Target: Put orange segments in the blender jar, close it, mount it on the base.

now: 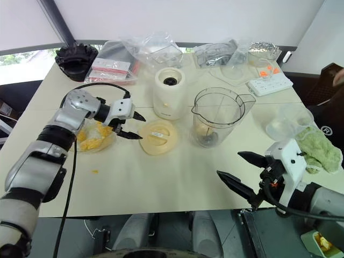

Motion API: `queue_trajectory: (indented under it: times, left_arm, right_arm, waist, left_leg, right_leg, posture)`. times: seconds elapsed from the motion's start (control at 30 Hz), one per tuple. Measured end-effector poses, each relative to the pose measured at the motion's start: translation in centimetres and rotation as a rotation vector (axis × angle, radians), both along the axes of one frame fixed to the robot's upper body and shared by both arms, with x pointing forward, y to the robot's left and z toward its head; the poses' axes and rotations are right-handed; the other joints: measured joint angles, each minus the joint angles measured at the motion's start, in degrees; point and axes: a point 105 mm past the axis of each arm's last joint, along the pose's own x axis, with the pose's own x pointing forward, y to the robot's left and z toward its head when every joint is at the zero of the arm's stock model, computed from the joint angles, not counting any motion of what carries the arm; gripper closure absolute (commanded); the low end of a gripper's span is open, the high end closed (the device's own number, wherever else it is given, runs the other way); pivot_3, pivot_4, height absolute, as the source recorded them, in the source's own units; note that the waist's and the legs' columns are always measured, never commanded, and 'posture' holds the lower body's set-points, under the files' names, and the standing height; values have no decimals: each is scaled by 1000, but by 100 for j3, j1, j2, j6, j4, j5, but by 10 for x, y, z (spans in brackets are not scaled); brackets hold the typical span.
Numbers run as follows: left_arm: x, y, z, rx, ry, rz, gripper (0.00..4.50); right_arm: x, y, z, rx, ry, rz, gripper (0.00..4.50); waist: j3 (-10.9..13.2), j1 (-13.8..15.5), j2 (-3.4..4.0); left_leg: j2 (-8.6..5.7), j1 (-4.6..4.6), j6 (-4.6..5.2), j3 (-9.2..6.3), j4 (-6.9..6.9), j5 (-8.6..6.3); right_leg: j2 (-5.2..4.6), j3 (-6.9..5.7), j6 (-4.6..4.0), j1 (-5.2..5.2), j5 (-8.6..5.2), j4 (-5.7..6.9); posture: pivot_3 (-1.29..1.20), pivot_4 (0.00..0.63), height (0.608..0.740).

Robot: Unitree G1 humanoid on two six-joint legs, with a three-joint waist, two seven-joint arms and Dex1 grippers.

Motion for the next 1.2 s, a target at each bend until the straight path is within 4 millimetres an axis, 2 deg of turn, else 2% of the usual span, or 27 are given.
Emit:
queue_trajectory:
  times: [0.17, 0.33, 0.67, 0.7, 0.73, 0.83, 1.2]
  left_arm:
    - [0, -9, -18, 30, 34, -13, 841]
    - [6, -19, -25, 46, 19, 10, 841]
    - [15, -25, -28, 70, -27, 54, 841]
    - [15, -27, -29, 66, -26, 56, 1254]
    - [15, -29, -29, 65, -27, 54, 1365]
    - [16, -31, -31, 68, -34, 61, 2453]
    - [13, -43, -39, 100, -33, 35, 2453]
  right_arm:
    - [-8, 1, 2, 31, -2, -61, 0]
    - [-10, -1, 4, 36, -3, -101, 0]
    - [-6, -4, 9, 19, -40, -141, 0]
    - [-6, -4, 9, 15, -45, -141, 0]
    - [-5, -4, 9, 12, -49, -143, 0]
    - [-4, -4, 8, 6, -51, -149, 0]
    - [-4, -7, 7, 3, -56, -180, 0]
  waist:
    - [5, -17, -15]
    - [1, -11, -26]
    - [1, -10, -28]
    - [1, -9, -29]
    - [1, -7, -29]
    - [1, -8, -29]
    - [0, -6, -30]
  left_leg:
    - [-1, -13, 7, -2, 0, -4]
    - [2, -7, 7, -3, 3, -4]
    - [2, -9, 7, -2, 3, -4]
    - [2, -9, 7, -1, 3, -4]
    - [2, -9, 7, -1, 4, -4]
    - [1, -8, 7, -2, 4, -4]
    - [-2, -8, 7, -1, 6, -4]
  right_leg:
    - [2, 0, 20, -7, 13, -4]
    - [5, 0, 21, -5, 13, -1]
    - [4, 1, 21, -5, 15, -3]
    - [3, 1, 21, -4, 15, -2]
    - [3, 1, 21, -4, 15, -2]
    - [4, 1, 22, -4, 15, -2]
    - [4, 2, 23, -2, 17, 0]
  posture:
    - [0, 150, 740]
    - [0, 150, 740]
    - [0, 150, 740]
    - [0, 150, 740]
    - [0, 150, 740]
    - [0, 150, 740]
    - [0, 150, 740]
